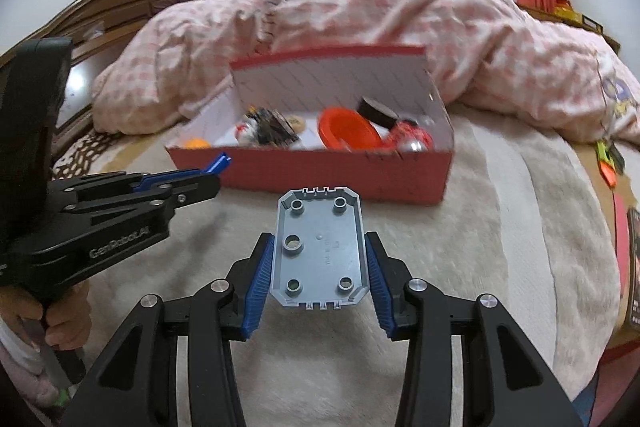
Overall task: Organize objects
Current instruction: 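Carry the blue marker and grey plate over the shoebox with both tools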
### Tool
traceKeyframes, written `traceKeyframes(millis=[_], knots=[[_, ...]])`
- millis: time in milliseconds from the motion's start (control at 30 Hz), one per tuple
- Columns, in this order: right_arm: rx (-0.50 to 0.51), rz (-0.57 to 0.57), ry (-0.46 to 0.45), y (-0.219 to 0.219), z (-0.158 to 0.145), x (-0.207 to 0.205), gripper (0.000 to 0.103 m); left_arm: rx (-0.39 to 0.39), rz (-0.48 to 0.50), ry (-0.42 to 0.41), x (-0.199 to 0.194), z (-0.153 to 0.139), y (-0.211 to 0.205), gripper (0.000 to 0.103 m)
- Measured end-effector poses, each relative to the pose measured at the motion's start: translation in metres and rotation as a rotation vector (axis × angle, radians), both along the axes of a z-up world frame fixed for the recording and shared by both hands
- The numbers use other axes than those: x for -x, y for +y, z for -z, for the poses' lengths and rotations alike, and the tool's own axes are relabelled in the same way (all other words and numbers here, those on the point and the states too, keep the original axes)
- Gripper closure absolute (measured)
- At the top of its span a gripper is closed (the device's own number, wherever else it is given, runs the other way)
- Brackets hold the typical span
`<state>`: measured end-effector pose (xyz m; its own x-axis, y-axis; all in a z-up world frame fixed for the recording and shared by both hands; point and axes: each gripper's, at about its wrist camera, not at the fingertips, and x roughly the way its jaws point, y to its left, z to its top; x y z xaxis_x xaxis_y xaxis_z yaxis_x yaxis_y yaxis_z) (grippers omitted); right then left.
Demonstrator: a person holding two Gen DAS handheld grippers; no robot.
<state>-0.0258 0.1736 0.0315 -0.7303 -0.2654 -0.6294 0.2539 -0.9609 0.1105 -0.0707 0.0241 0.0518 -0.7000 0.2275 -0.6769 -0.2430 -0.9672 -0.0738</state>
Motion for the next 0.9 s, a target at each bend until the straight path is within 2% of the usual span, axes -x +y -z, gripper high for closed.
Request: traceKeyframes(millis=[233,667,900], knots=[[0.008,-0.04,0.04,-0.01,-0.018,0.012,0.058,-0.007,-0.026,0.04,0.011,-0.016,-0.005,0.089],[0.01,-0.047,0.066,-0.014,-0.03,0.035,0.058,-0.022,-0.055,0.06,0.031,-0.025,-0.008,0.089],[0.004,-0.023,0.089,-0.015,-0.039,0.072,0.058,-0.012,-0.086,0.054,0.07,-0.027,-0.004,0.088]])
